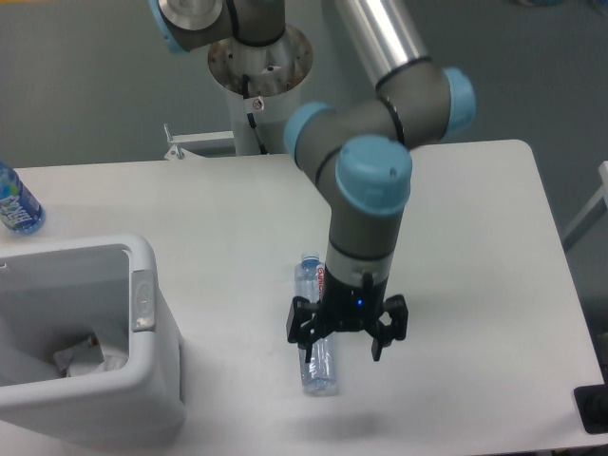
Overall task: Place the trash in the trash can
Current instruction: 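Lower the gripper around the bottle's end and close on it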
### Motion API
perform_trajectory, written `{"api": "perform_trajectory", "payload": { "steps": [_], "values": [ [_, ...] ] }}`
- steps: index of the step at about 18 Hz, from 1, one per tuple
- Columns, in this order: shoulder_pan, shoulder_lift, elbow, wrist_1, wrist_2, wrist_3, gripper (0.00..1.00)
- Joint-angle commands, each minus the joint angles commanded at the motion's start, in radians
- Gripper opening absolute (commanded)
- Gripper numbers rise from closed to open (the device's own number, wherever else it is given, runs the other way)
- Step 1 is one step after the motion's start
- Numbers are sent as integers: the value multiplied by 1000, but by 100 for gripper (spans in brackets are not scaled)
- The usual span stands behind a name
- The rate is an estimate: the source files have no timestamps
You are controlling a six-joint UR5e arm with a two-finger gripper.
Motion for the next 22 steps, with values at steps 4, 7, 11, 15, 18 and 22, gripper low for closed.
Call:
{"api": "perform_trajectory", "payload": {
  "steps": [4,7,11,15,18,22],
  "values": [
    [-14,-26,-8,11,0,0,100],
    [-26,-48,-34,9,2,2,100],
    [-35,-60,-51,9,3,2,100],
    [-58,-75,-58,11,49,0,100],
    [-61,-92,-58,12,84,0,100],
    [-61,-109,-57,16,97,0,100]
  ]
}}
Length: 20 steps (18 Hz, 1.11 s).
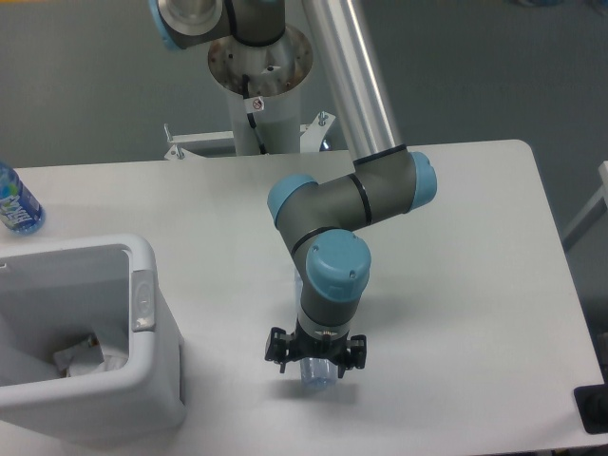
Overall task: Place the trash in the trash can
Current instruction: 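Lower the gripper around the bottle's end and close on it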
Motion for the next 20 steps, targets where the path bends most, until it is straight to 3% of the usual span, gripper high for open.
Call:
{"api": "perform_trajectory", "payload": {
  "steps": [10,13,15,20],
  "values": [
    [-2,-22,-3,0,26,-5,100],
    [-12,-18,-11,0,43,-8,78],
    [-14,-20,-11,0,57,-8,70],
    [-14,-18,-11,6,61,-5,67]
  ]
}}
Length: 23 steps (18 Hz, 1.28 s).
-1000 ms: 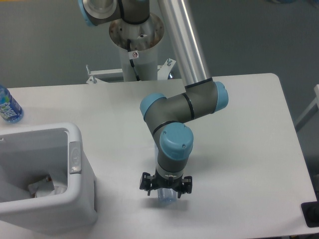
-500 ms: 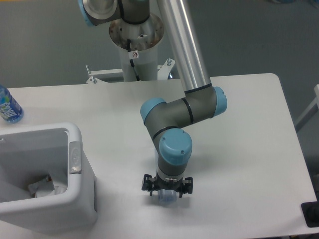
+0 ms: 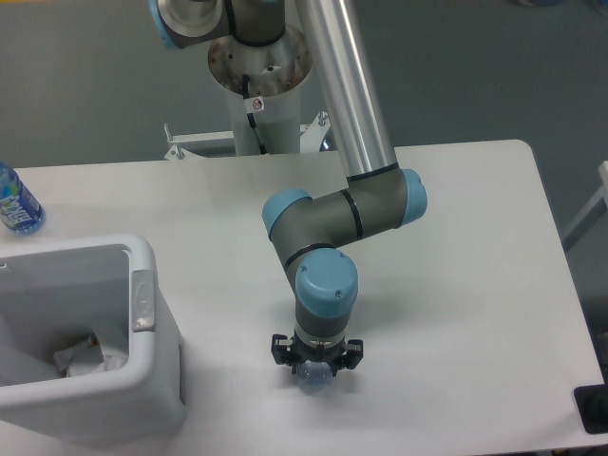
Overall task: Place the trash in the trash can
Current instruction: 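Lower the gripper around the bottle's end and close on it, then lift the gripped water bottle up from the table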
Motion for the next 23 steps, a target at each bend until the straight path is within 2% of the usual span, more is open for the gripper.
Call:
{"api": "perform_trajectory", "payload": {
  "steps": [9,19,23],
  "values": [
    [0,6,5,-2,0,8,63],
    [0,25,23,-3,-6,11,63],
    [12,43,84,-3,-31,3,63]
  ]
}}
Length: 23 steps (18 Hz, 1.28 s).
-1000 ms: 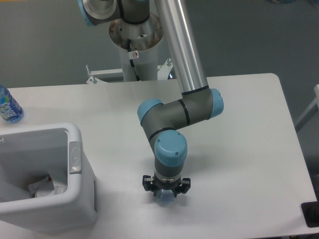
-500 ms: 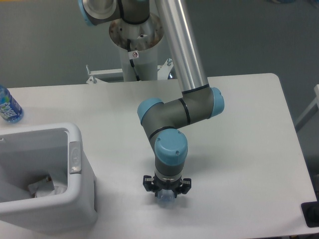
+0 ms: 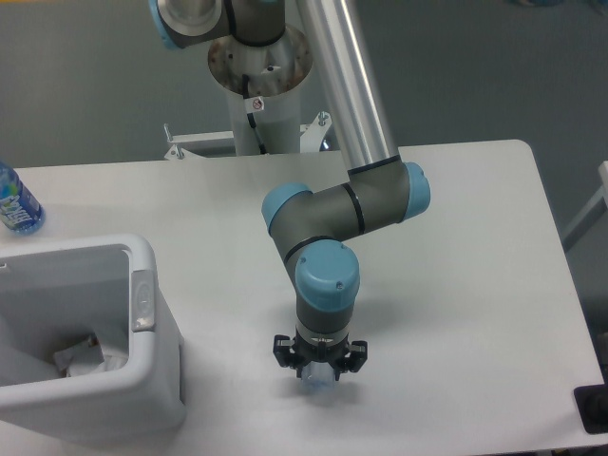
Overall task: Place the trash in the trash can
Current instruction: 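Lift the gripped water bottle up from the table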
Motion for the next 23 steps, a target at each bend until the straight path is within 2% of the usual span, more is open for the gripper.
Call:
{"api": "perform_trajectory", "payload": {
  "steps": [3,4,5,10,15,19,21,23],
  "values": [
    [21,9,97,3,-113,-17,63],
    [29,18,123,3,-132,-43,63],
    [43,38,176,3,-153,-101,62],
    [75,80,287,25,-226,-207,60],
    [92,133,307,25,-314,-250,60],
    [84,147,307,25,-344,-261,60],
    [81,164,309,25,-359,-323,60],
    [80,182,309,50,-390,-383,60]
  ]
}}
